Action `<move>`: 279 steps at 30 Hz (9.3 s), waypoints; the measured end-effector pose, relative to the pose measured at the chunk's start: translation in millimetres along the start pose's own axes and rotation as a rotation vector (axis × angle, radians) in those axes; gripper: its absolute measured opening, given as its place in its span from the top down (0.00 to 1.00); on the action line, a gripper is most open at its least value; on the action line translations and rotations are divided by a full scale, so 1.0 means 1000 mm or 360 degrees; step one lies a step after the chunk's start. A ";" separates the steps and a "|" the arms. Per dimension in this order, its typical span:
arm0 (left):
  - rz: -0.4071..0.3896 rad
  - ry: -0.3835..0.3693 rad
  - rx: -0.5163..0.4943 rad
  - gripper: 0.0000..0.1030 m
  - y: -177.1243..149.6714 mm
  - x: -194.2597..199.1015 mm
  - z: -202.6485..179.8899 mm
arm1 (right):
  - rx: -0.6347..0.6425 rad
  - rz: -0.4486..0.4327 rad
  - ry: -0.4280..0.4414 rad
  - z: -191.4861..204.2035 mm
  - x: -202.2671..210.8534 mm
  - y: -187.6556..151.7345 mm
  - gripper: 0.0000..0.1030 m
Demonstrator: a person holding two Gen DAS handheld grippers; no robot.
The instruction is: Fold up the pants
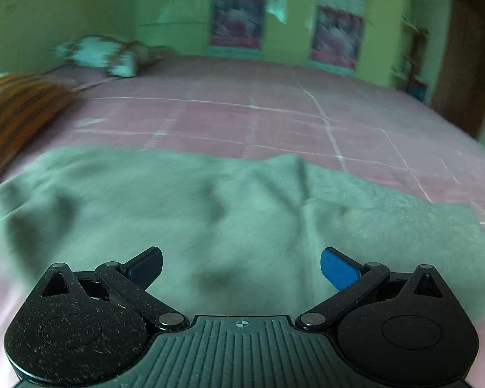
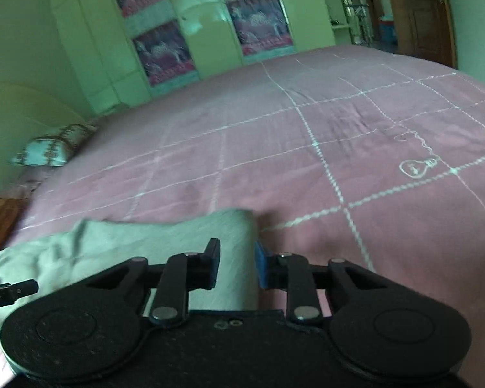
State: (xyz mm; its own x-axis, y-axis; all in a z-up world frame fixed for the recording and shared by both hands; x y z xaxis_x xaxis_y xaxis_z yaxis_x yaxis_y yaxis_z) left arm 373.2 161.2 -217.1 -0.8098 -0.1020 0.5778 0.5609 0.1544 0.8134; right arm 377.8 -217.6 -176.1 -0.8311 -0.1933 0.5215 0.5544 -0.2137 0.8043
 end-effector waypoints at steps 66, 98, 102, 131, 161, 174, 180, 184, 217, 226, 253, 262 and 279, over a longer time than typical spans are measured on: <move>-0.0154 -0.0521 -0.0149 0.13 0.013 0.059 -0.141 | -0.0773 0.0016 0.0116 -0.061 0.056 0.003 0.52; 0.0065 -0.0226 0.0285 0.13 -0.046 0.022 -0.007 | -0.0563 -0.0062 0.0350 0.068 0.034 0.044 0.80; 0.0110 -0.0209 0.0234 0.13 -0.050 0.021 -0.015 | -0.0836 0.0293 0.0114 0.002 -0.018 -0.039 0.79; 0.0037 -0.0105 0.0053 0.12 0.022 0.033 -0.014 | 0.0071 -0.0115 0.0193 0.069 0.029 0.038 0.62; 0.0418 -0.0688 0.0180 0.00 0.019 -0.057 -0.045 | -0.0514 0.0249 0.0267 -0.037 -0.003 0.004 0.28; 0.0487 -0.0870 0.0389 0.00 0.014 -0.086 -0.064 | -0.0604 0.0373 0.0447 -0.011 -0.033 -0.008 0.20; 0.0538 -0.0978 0.0420 0.05 0.017 -0.098 -0.075 | -0.0558 0.0425 0.0505 -0.004 -0.045 -0.005 0.22; 0.0554 -0.1021 0.0410 0.08 0.019 -0.101 -0.072 | -0.0571 0.0457 0.0533 -0.002 -0.049 -0.004 0.24; 0.0447 -0.1062 0.0409 0.73 0.027 -0.086 -0.090 | -0.0377 0.0514 0.0538 0.024 -0.053 -0.005 0.55; 0.0335 -0.1097 0.0279 0.74 0.057 -0.041 -0.084 | -0.0287 0.0444 0.0589 0.041 -0.026 0.022 0.60; 0.0100 -0.1001 0.0222 0.74 0.138 -0.042 -0.052 | -0.0020 0.0333 0.0725 0.101 -0.056 0.105 0.60; 0.0142 -0.0936 0.0412 0.74 0.147 -0.146 -0.023 | -0.0107 0.0395 0.0767 0.113 -0.157 0.123 0.60; 0.0022 -0.0458 0.0347 0.47 0.151 -0.160 0.002 | 0.0042 0.0099 0.0428 0.061 -0.154 0.129 0.98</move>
State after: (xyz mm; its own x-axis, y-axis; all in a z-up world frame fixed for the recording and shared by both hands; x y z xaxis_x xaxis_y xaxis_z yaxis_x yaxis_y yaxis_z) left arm 586.8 202.9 -186.9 -0.8351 0.1779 0.5206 0.5474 0.3627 0.7542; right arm 574.7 -156.9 -135.3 -0.7517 -0.4536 0.4787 0.6000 -0.1692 0.7819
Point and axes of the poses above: each gripper's, at about its wrist camera, not at the fingertips, and x roughly against the way its jaws point, z to its left, y to its top, the point moved 10 cm from there along -x, roughly the way its jaws point, and after that the axes turned 2 degrees about -z, right-handed, at the moved point
